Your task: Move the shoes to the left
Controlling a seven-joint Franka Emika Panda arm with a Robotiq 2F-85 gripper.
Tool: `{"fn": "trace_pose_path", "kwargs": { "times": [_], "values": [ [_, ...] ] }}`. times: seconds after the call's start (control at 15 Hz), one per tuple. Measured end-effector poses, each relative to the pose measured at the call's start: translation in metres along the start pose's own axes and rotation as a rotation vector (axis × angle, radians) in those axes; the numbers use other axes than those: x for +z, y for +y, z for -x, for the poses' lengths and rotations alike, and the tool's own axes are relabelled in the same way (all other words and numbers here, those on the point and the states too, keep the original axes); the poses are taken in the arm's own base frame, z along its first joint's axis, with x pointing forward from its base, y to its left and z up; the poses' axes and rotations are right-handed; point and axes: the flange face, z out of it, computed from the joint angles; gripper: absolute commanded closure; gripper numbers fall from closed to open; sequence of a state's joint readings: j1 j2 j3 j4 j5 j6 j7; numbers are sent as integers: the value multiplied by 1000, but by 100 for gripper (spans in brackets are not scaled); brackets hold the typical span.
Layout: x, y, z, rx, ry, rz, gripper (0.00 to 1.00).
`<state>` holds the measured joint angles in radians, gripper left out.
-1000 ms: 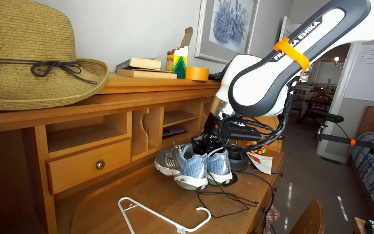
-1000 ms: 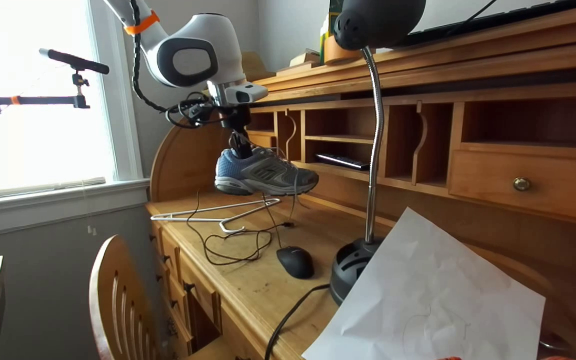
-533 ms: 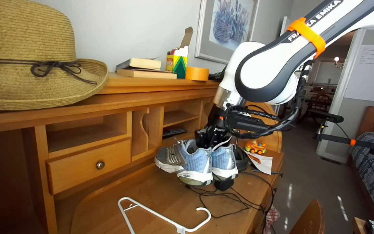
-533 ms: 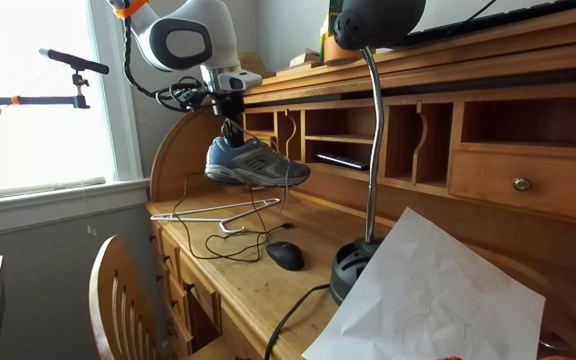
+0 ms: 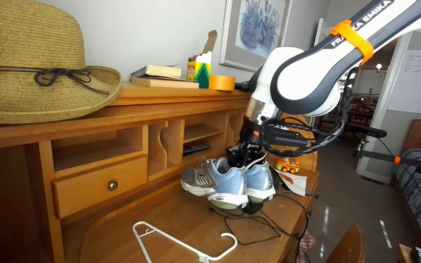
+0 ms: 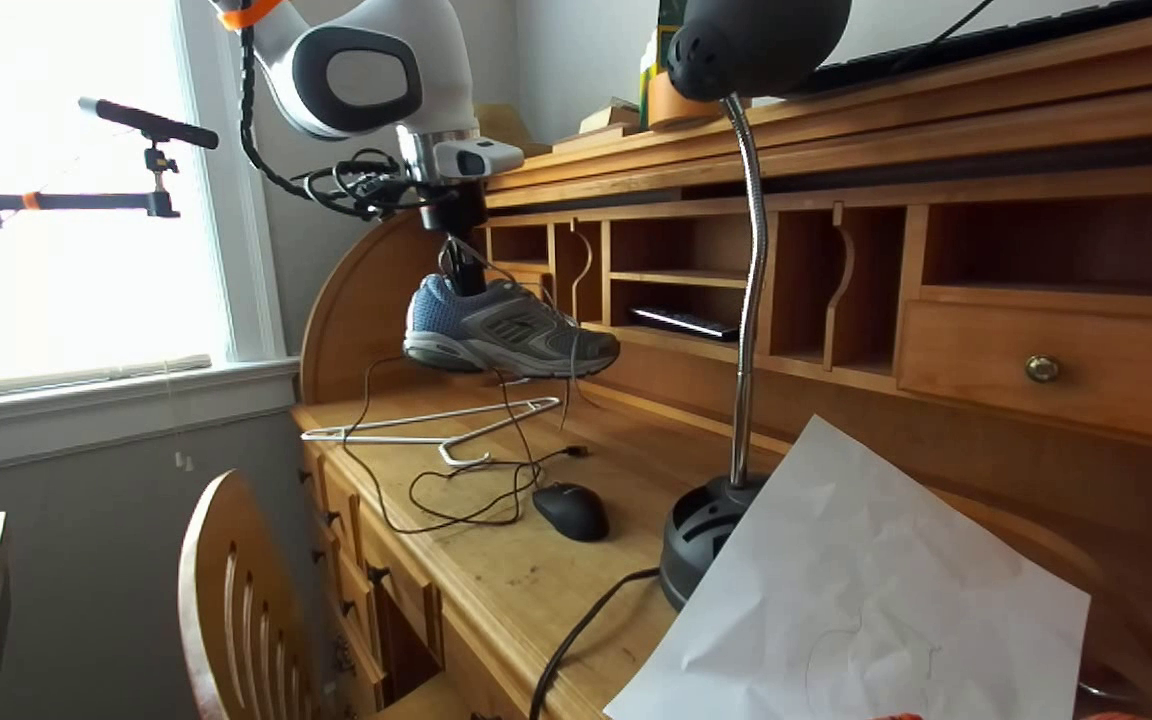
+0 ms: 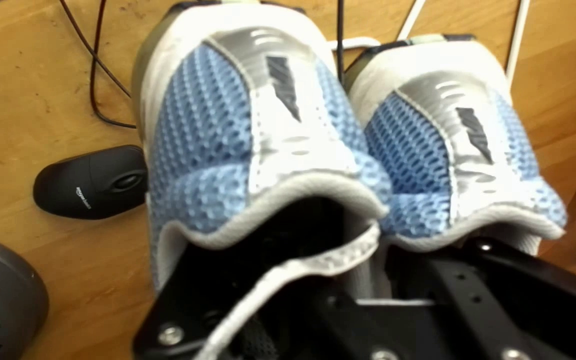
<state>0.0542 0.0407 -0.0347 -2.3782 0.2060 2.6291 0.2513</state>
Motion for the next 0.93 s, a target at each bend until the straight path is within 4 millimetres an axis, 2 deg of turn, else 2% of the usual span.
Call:
{"fn": "trace_pose_path", "kwargs": {
  "times": [0.2, 0.4, 0.73, 0.93],
  "values": [
    [0, 0, 2, -18, -1, 9, 96],
    [-8, -2, 1, -53, 19, 20, 96],
    [-44, -15, 1, -91, 81, -11, 96],
    [-59, -23, 5, -114, 99, -31, 96]
  ]
}}
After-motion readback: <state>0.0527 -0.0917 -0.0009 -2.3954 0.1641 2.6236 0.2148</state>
